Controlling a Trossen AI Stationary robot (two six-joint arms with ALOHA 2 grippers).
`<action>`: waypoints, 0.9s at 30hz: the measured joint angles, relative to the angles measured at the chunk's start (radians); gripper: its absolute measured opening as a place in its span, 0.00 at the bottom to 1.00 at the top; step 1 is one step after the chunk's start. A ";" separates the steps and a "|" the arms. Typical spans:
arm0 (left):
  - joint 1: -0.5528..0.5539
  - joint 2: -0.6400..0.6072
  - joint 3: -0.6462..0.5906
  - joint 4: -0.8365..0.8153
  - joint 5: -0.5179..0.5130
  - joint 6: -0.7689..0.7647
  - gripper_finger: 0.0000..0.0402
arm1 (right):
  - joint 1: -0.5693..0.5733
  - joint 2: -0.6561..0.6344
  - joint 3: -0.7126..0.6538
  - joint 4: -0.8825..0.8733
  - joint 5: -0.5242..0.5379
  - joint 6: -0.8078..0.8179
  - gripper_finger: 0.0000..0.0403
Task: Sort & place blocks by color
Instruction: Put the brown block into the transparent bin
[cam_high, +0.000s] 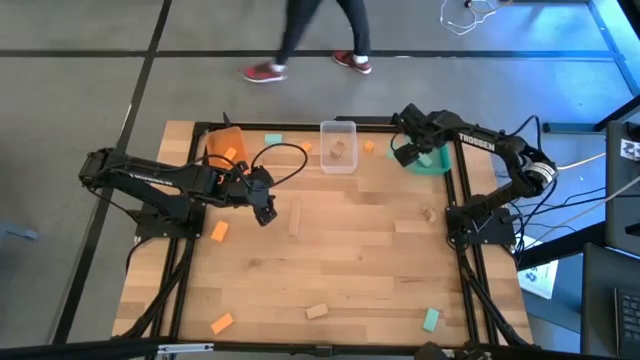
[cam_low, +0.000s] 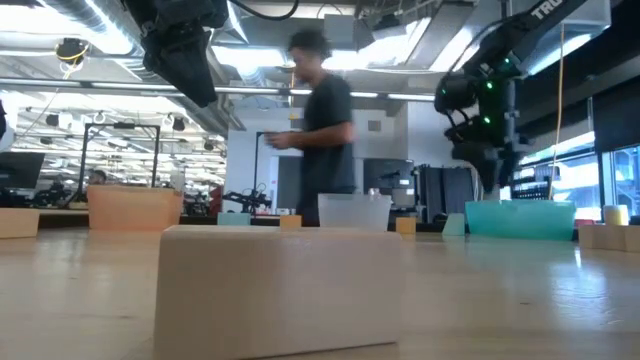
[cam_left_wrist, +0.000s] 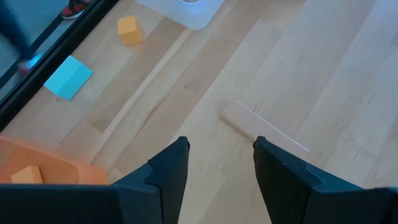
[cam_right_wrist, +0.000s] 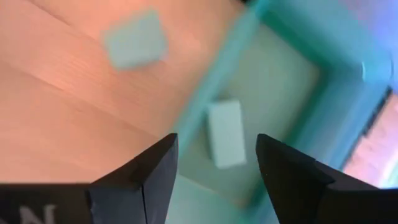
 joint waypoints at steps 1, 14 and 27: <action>0.000 0.000 0.000 0.000 0.000 0.000 0.42 | 0.011 0.000 0.019 0.001 -0.014 0.001 0.54; 0.000 0.000 0.000 0.000 0.000 0.000 0.42 | 0.200 0.000 0.116 -0.111 -0.266 -0.066 0.54; 0.000 0.000 0.000 -0.001 0.010 -0.004 0.42 | 0.495 0.000 0.111 -0.336 -0.324 0.115 0.54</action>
